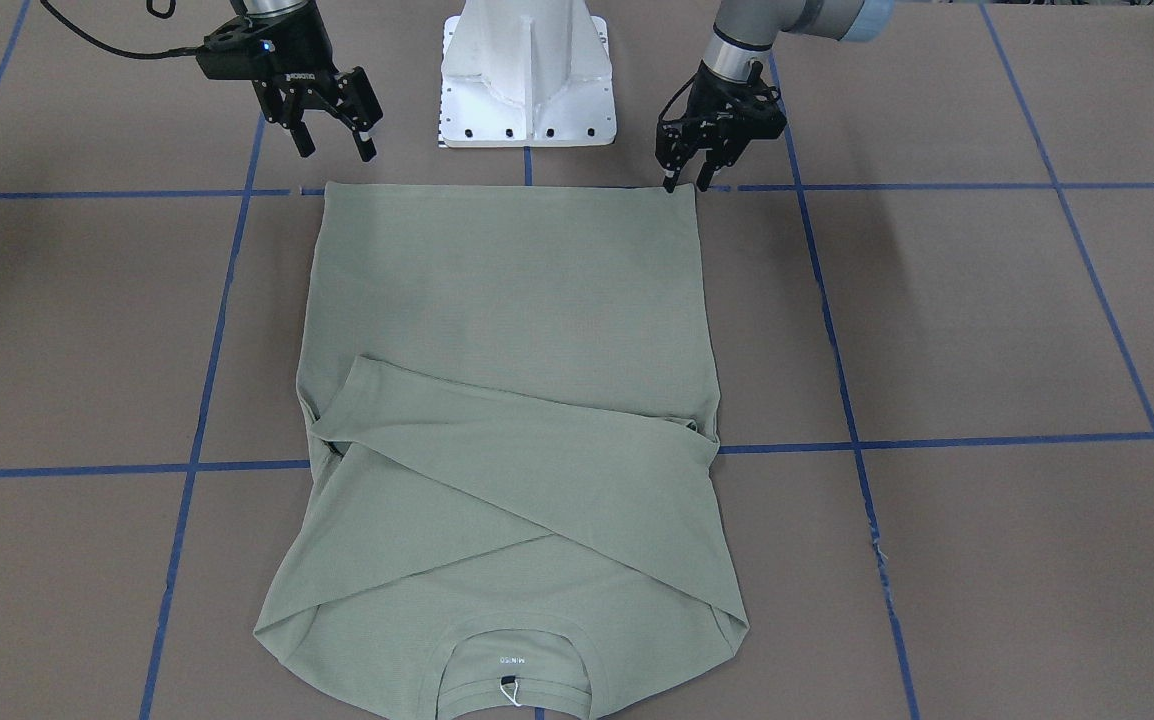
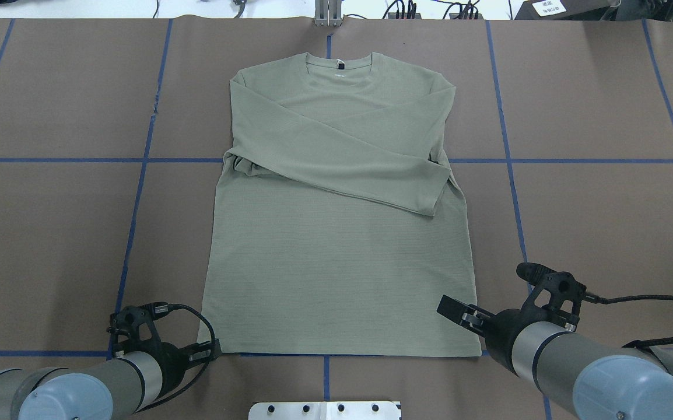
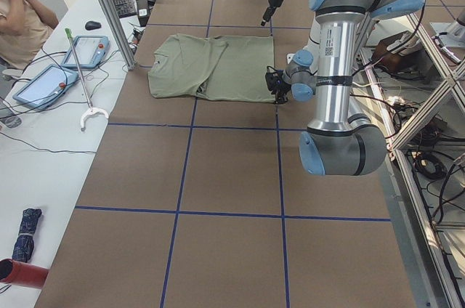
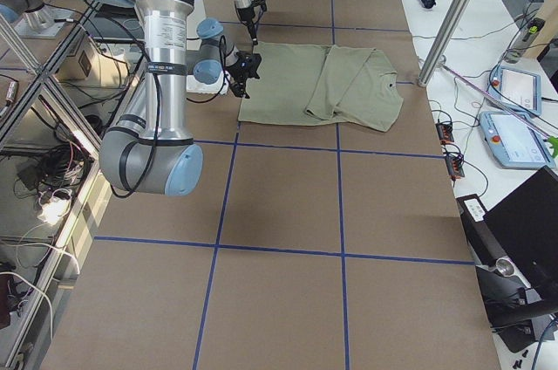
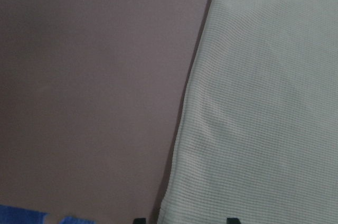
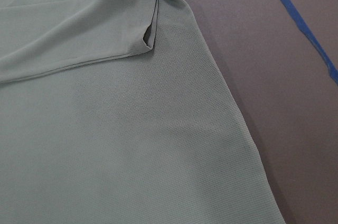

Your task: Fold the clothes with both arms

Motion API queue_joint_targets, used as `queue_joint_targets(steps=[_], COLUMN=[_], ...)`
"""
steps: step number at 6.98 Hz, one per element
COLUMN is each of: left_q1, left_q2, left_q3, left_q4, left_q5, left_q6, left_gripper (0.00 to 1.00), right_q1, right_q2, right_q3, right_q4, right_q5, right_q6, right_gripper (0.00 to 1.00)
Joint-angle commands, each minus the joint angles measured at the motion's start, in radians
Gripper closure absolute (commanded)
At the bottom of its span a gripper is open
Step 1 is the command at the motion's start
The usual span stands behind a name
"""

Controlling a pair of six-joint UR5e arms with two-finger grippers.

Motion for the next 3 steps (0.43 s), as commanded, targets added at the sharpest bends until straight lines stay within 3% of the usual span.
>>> queue_joint_targets(steps=[1, 3], left_q1=[0.001, 0.001], left_q2=[-0.002, 0.001], left_q3=[0.002, 0.002], left_q4=[0.0, 0.0], left_q5=[-0.001, -0.001], left_q6=[0.003, 0.006], left_gripper=[0.76, 0.87], right_q1=[-0.002, -0.002], right_q2=[0.0, 0.0], right_q3=[-0.002, -0.003], right_q4=[0.0, 0.0], right_q5=[0.0, 0.0], right_q6=[0.0, 0.0], right_gripper=[0.02, 0.02])
